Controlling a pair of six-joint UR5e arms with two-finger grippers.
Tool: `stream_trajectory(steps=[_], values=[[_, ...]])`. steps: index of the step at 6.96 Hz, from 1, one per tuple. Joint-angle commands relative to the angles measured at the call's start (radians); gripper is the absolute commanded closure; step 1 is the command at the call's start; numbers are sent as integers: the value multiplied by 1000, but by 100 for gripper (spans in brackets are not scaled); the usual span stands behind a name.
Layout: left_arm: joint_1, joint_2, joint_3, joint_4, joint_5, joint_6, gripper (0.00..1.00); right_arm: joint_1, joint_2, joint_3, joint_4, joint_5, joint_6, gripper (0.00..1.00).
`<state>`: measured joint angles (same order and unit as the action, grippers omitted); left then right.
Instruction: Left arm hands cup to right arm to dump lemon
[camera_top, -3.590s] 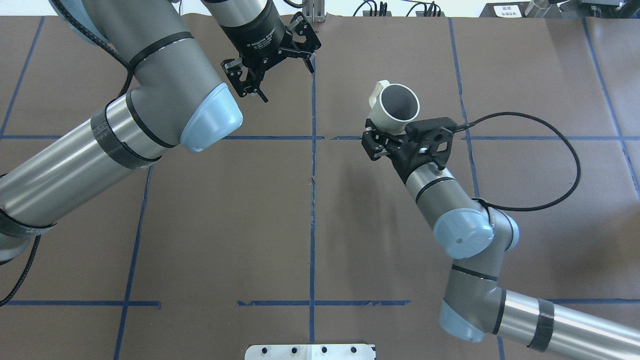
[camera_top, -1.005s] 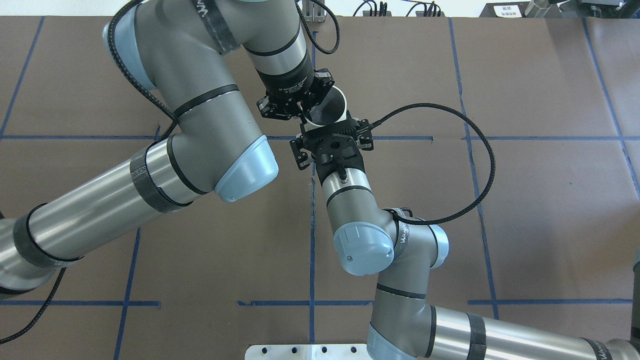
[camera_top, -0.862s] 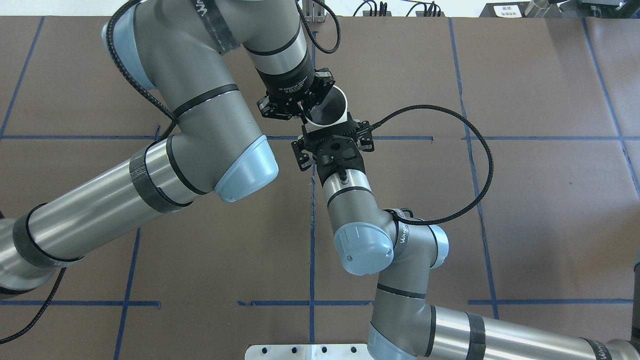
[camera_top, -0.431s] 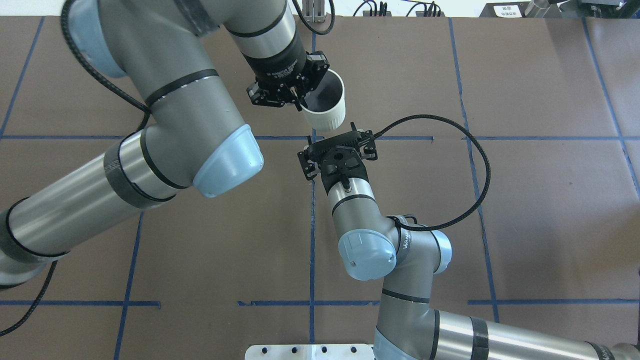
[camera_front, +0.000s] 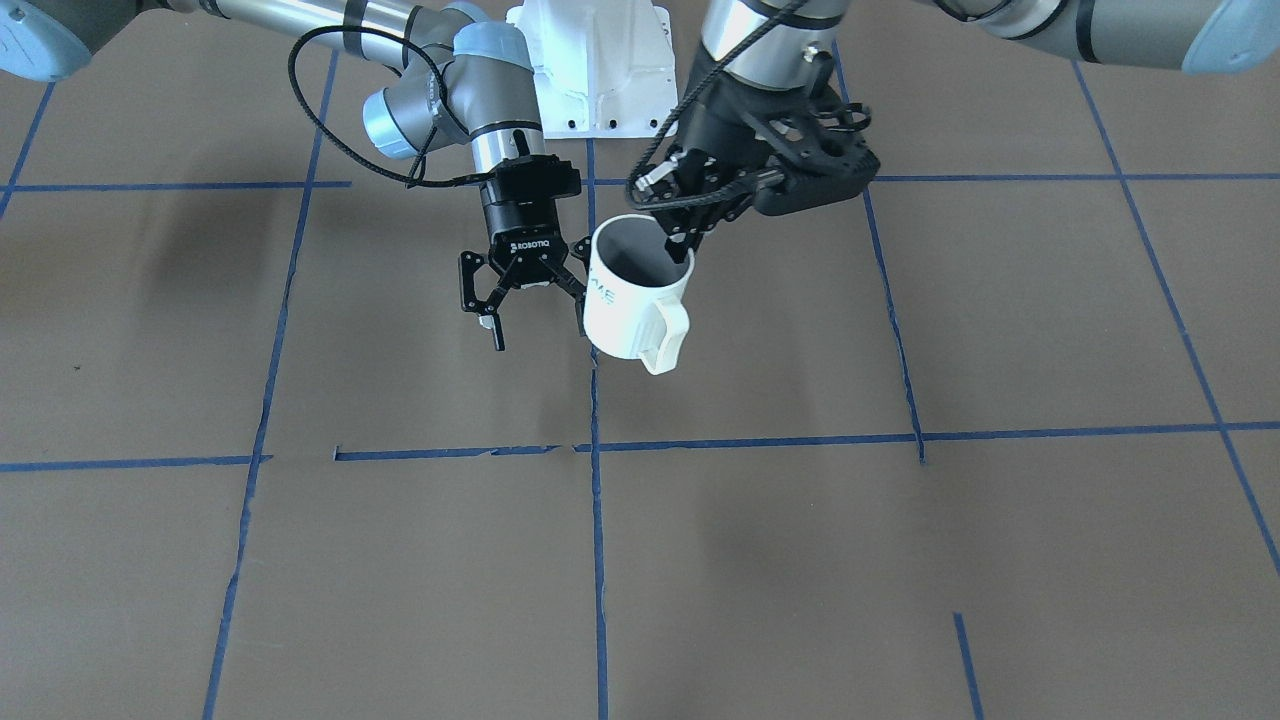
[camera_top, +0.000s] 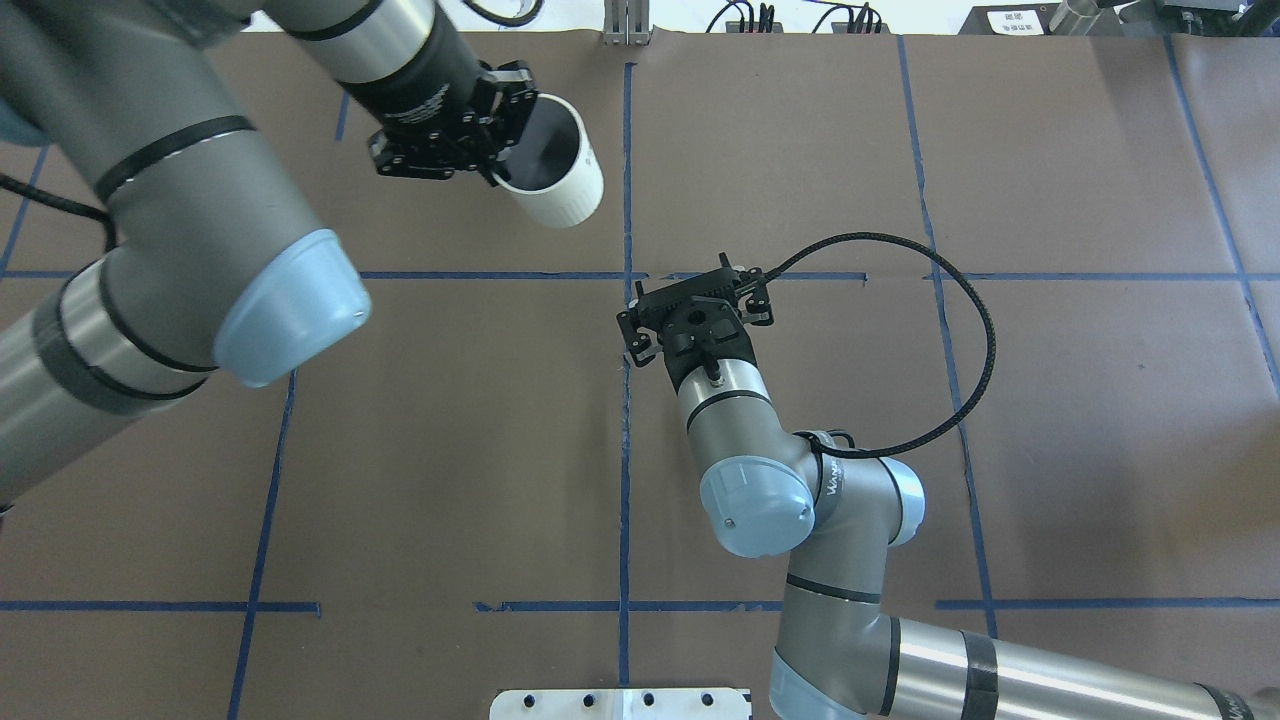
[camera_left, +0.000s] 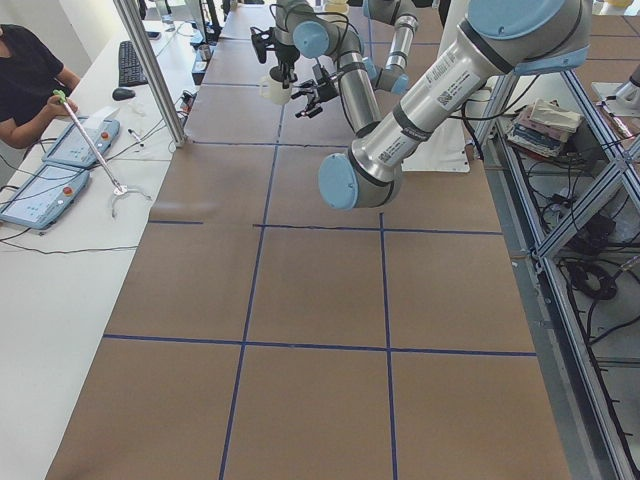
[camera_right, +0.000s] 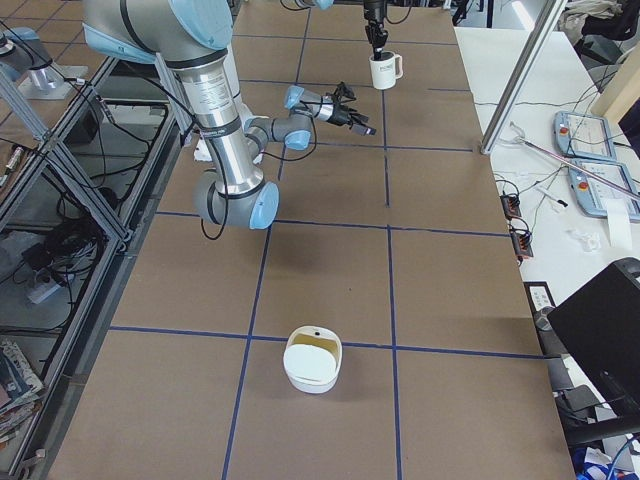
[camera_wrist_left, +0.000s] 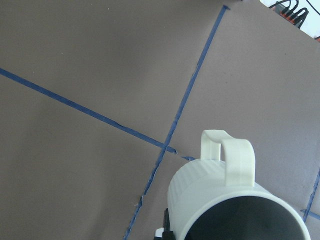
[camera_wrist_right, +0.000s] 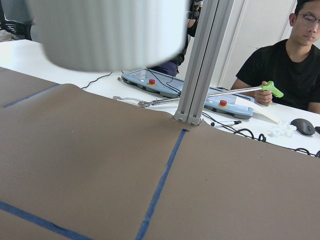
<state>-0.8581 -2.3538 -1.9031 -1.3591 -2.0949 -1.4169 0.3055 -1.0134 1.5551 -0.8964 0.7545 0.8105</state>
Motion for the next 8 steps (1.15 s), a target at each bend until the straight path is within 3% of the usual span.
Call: stream_trajectory(steps=[1, 4, 5, 6, 7, 8], values=[[-76, 240, -127, -6, -4, 271, 100, 81, -63, 9, 1, 87, 1, 0], [-159, 526, -122, -107, -5, 593, 100, 345, -163, 109, -6, 540, 1, 0], [-191, 591, -108, -121, -25, 666, 100, 469, -201, 131, -25, 753, 1, 0], [-228, 646, -84, -121, -109, 734, 100, 585, -239, 158, -91, 952, -7, 0], [-255, 687, -44, -121, -175, 789, 100, 668, -285, 169, -146, 1097, -13, 0], [-256, 744, -19, -121, -203, 796, 100, 713, -369, 210, -147, 1161, -14, 0]])
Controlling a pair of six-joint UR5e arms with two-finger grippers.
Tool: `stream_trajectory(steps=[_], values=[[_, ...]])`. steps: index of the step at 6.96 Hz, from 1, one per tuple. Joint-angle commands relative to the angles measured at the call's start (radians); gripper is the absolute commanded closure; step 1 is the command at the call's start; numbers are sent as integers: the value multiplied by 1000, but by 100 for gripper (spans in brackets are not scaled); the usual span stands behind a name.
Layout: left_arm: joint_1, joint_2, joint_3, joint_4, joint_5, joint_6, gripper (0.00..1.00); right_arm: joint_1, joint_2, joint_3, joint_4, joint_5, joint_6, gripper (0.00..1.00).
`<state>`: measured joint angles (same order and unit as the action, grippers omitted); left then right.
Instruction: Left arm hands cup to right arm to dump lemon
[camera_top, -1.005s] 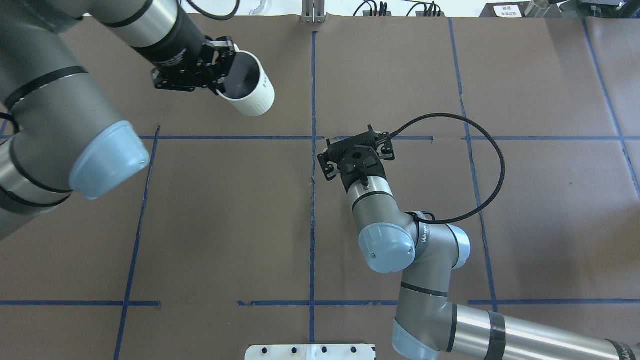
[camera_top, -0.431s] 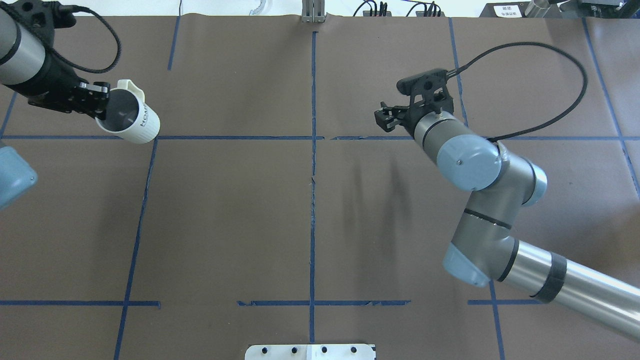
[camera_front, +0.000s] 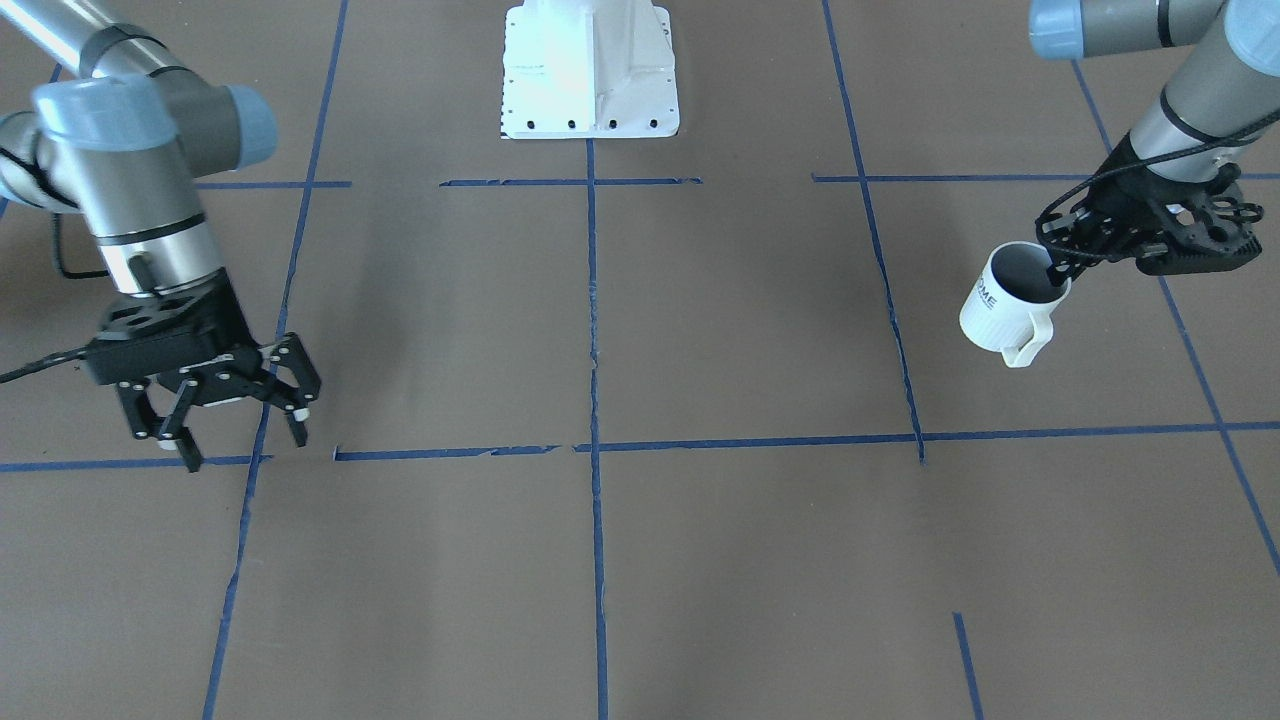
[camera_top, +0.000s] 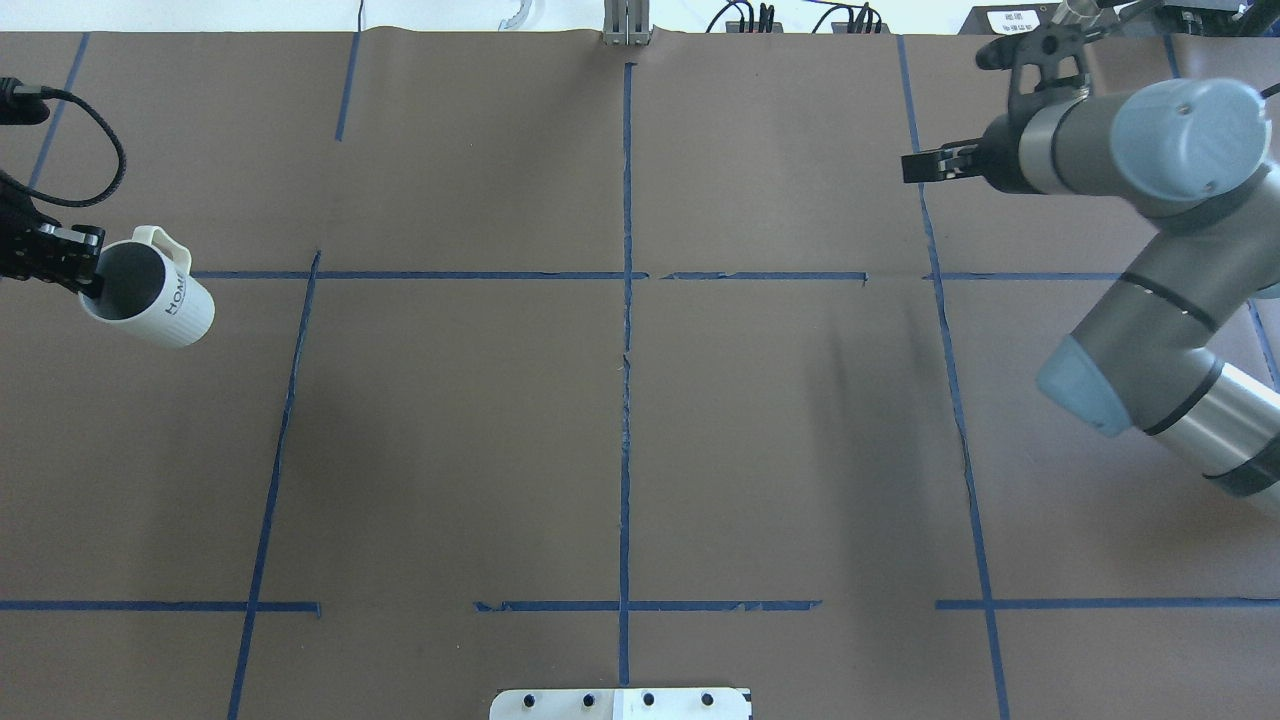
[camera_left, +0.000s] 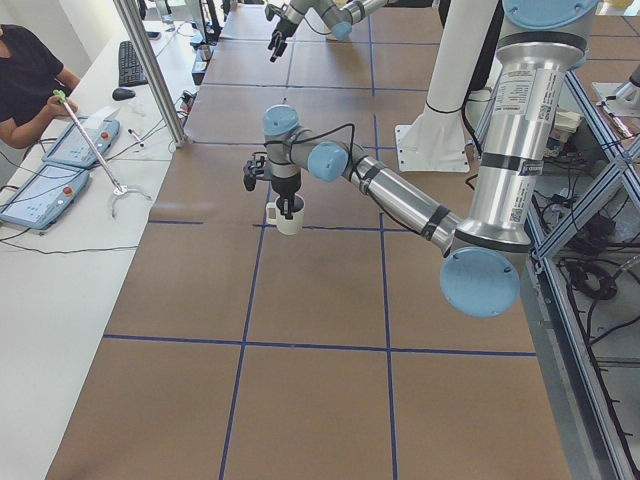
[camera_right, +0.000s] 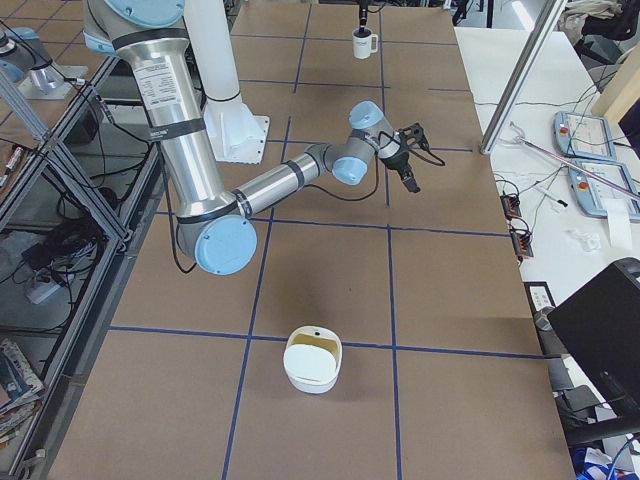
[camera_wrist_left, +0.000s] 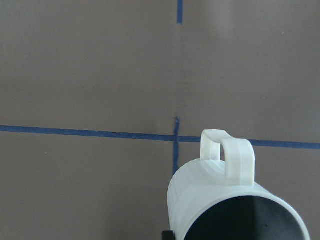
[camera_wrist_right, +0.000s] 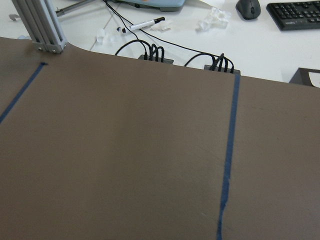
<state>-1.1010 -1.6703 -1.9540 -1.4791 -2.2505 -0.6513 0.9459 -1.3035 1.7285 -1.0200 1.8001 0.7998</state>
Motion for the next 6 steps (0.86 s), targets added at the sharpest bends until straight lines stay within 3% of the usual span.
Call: stream_trajectory(steps=[1, 3, 4, 6], values=[[-13, 146, 27, -13, -104, 28, 100, 102, -194, 125, -37, 140, -101, 0], [-11, 228, 117, -273, -110, 9, 100, 215, -220, 125, -188, 299, -244, 0], [-8, 224, 150, -324, -103, -34, 100, 275, -214, 135, -319, 358, -251, 0], [-3, 218, 145, -342, -103, -44, 100, 370, -227, 149, -428, 505, -336, 0]])
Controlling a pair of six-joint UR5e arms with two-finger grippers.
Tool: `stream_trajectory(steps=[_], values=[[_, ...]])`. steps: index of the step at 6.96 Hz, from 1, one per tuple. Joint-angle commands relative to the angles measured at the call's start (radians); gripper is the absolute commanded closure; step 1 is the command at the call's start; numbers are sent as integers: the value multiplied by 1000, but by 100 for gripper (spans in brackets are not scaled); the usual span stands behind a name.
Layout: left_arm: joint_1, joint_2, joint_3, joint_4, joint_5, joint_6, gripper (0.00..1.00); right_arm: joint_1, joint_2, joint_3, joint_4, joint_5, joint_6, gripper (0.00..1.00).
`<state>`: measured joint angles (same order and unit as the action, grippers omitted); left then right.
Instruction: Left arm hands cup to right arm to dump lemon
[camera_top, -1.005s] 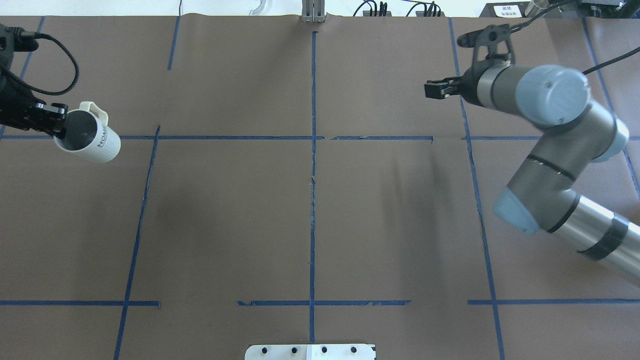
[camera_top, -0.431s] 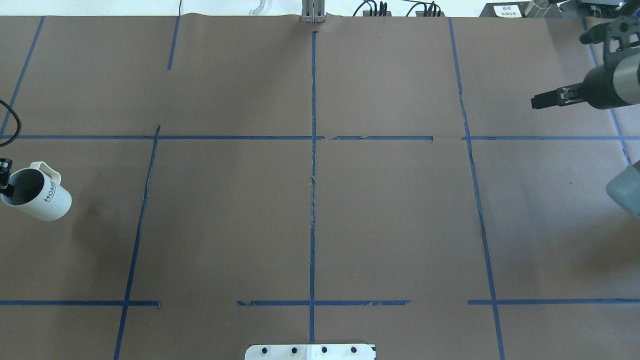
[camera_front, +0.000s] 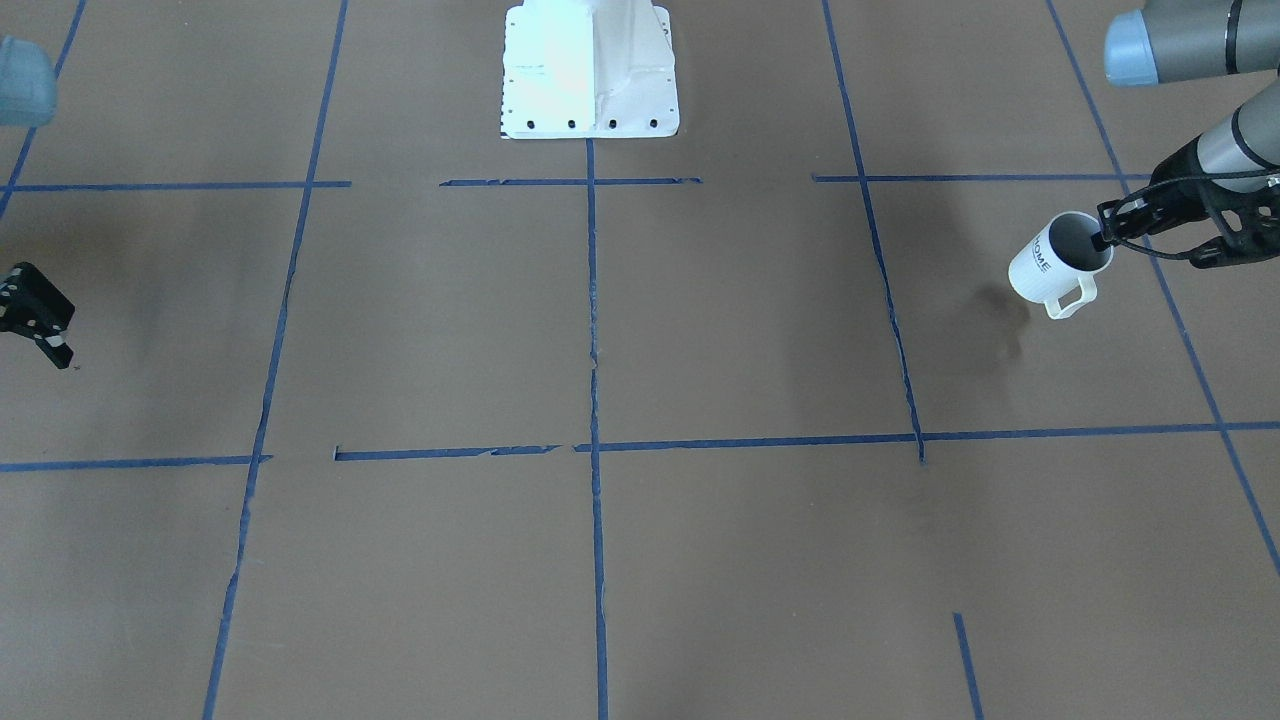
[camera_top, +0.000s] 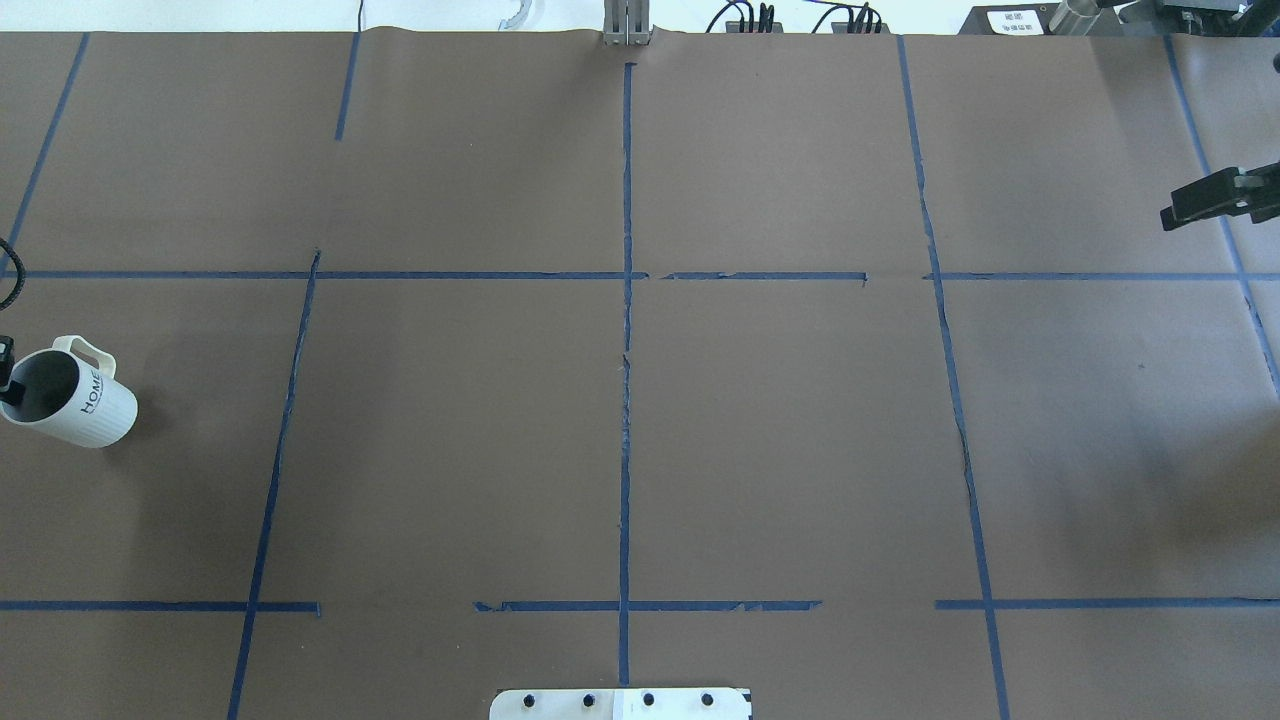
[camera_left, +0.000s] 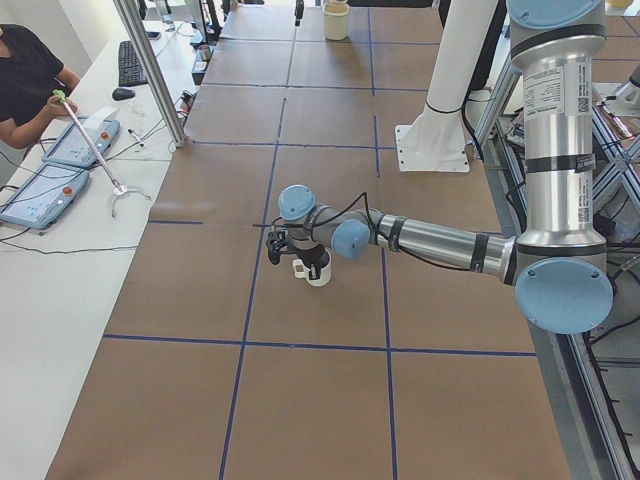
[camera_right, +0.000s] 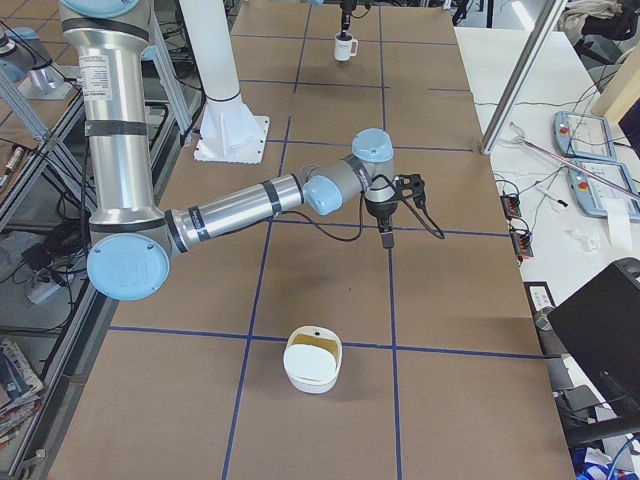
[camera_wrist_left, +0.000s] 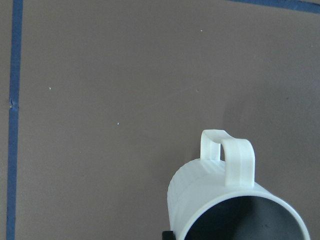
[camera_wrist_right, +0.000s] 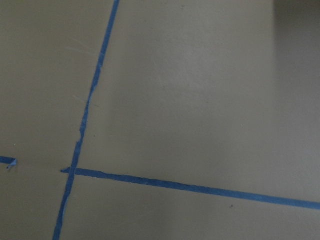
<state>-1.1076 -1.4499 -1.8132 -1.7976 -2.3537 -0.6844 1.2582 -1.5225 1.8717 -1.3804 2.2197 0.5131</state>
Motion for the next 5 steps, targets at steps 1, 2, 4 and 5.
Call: stream_trajectory(steps=[1, 2, 4, 5], values=[[3, -19, 27, -81, 4, -3, 99, 75, -24, 18, -69, 107, -56, 0], [5, -59, 64, -130, 5, -4, 99, 76, -44, 35, -84, 110, -56, 0], [11, -63, 110, -199, 30, -1, 99, 70, -39, 120, -254, 120, -121, 0], [12, -52, 107, -200, 30, 0, 91, 70, -41, 127, -270, 120, -137, 0]])
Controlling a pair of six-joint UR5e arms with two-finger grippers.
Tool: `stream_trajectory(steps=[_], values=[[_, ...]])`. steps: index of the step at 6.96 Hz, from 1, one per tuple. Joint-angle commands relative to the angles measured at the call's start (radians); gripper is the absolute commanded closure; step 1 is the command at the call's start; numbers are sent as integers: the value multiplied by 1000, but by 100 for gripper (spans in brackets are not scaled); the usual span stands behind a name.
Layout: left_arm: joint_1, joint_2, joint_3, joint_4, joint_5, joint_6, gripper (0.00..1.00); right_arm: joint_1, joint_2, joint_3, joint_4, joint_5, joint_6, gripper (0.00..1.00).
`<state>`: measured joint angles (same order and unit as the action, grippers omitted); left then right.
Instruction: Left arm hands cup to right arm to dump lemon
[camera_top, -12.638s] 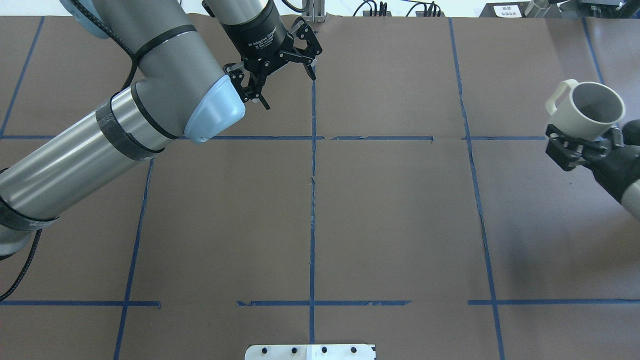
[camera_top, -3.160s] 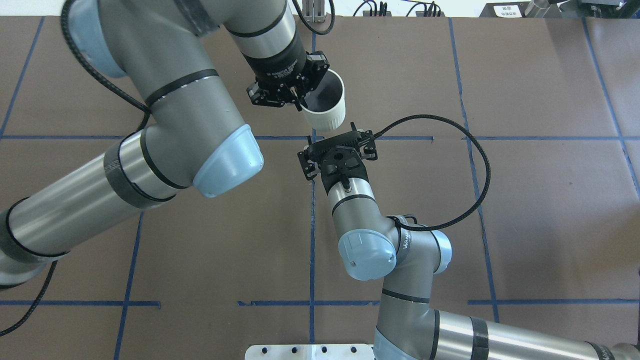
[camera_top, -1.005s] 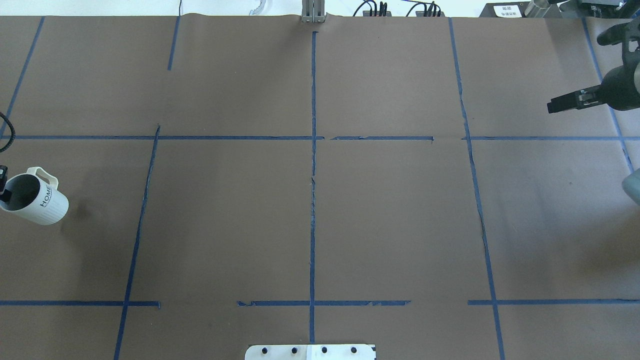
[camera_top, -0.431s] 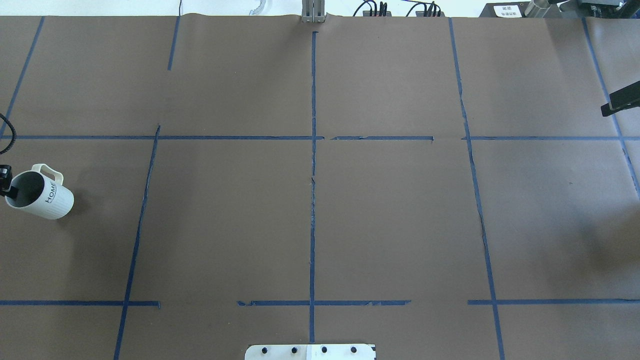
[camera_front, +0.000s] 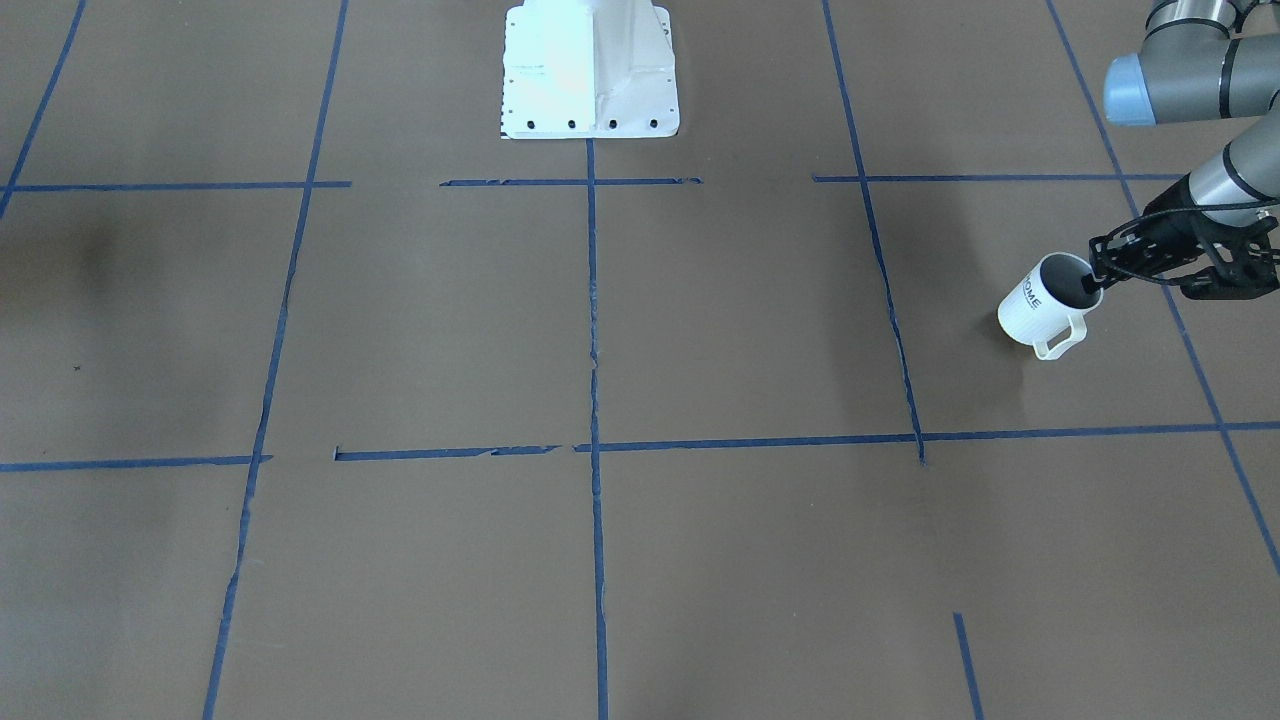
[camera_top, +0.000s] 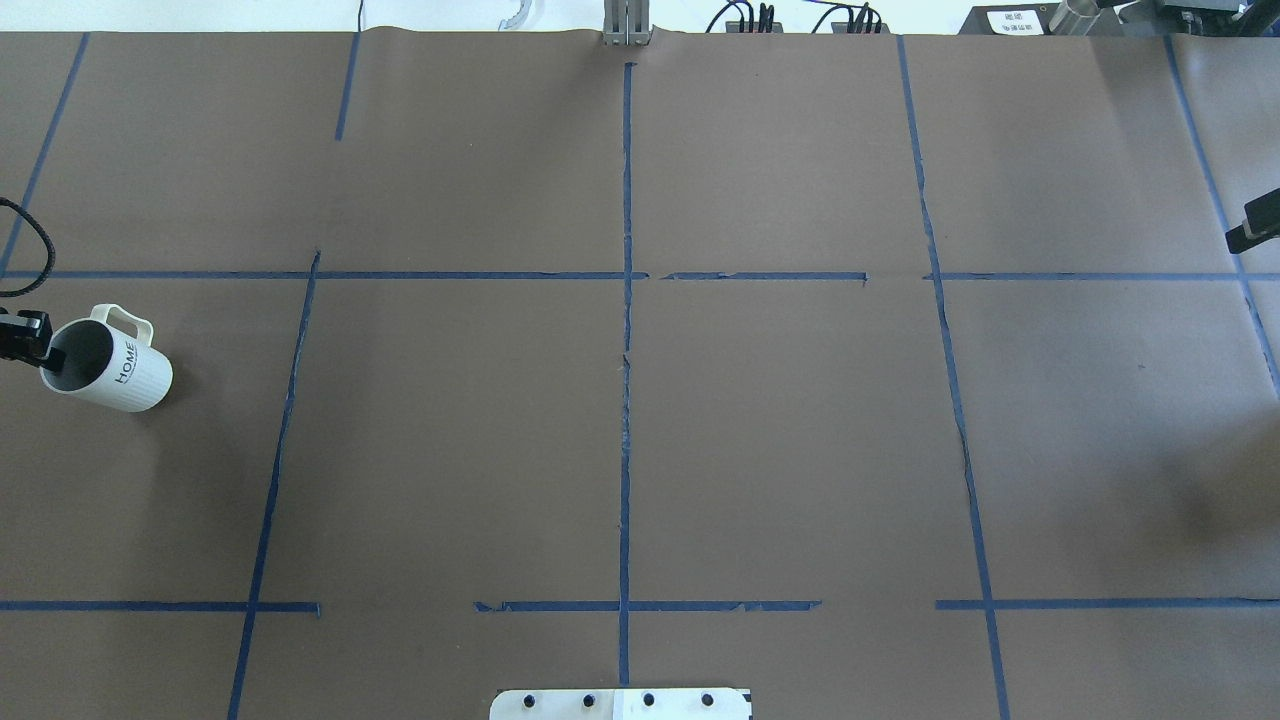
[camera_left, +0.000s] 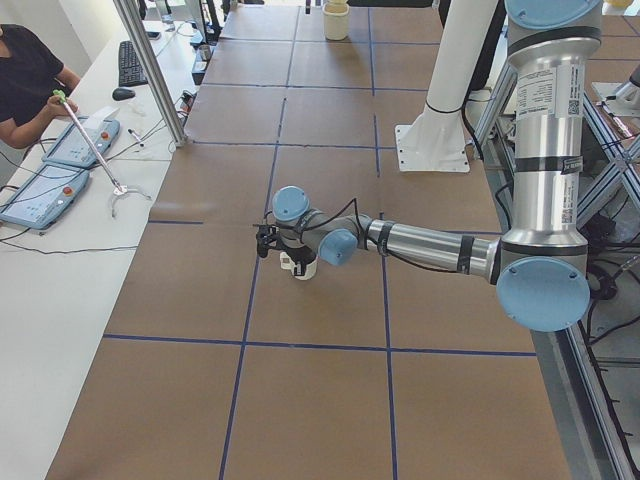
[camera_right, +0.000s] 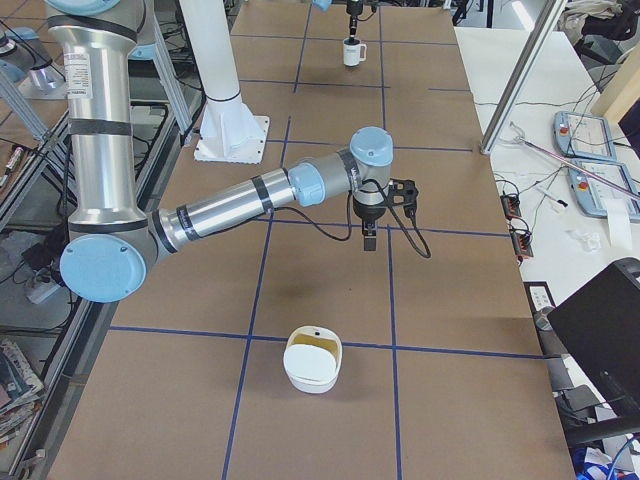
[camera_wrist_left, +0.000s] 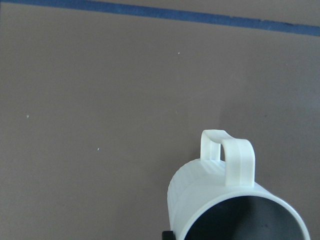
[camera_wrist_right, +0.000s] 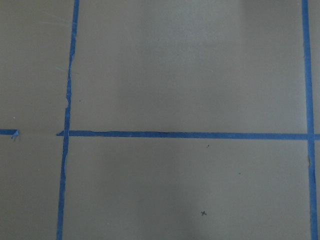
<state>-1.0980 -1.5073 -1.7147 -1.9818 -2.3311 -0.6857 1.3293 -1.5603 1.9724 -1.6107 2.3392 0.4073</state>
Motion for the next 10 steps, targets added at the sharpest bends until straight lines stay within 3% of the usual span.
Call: stream_trajectory(steps=[1, 2, 3, 4, 6, 8, 10], values=[[3, 10, 1, -8, 6, 1, 87, -2, -4, 25, -40, -4, -33, 0], [0, 9, -9, -3, 3, 1, 86, -2, -4, 28, -40, -4, -33, 0], [4, 10, -9, -3, 7, 1, 14, -4, -6, 28, -40, -4, -33, 0], [4, 13, -9, -3, 9, 1, 0, -4, -6, 28, -40, -4, -35, 0], [-14, 19, -35, -6, 4, 8, 0, 5, -38, 31, -38, -3, -50, 0], [-113, 24, -72, 17, -40, 76, 0, 40, -142, 17, -38, 8, -242, 0], [-274, 12, -89, 264, -111, 344, 0, 50, -232, -1, -34, 11, -249, 0]])
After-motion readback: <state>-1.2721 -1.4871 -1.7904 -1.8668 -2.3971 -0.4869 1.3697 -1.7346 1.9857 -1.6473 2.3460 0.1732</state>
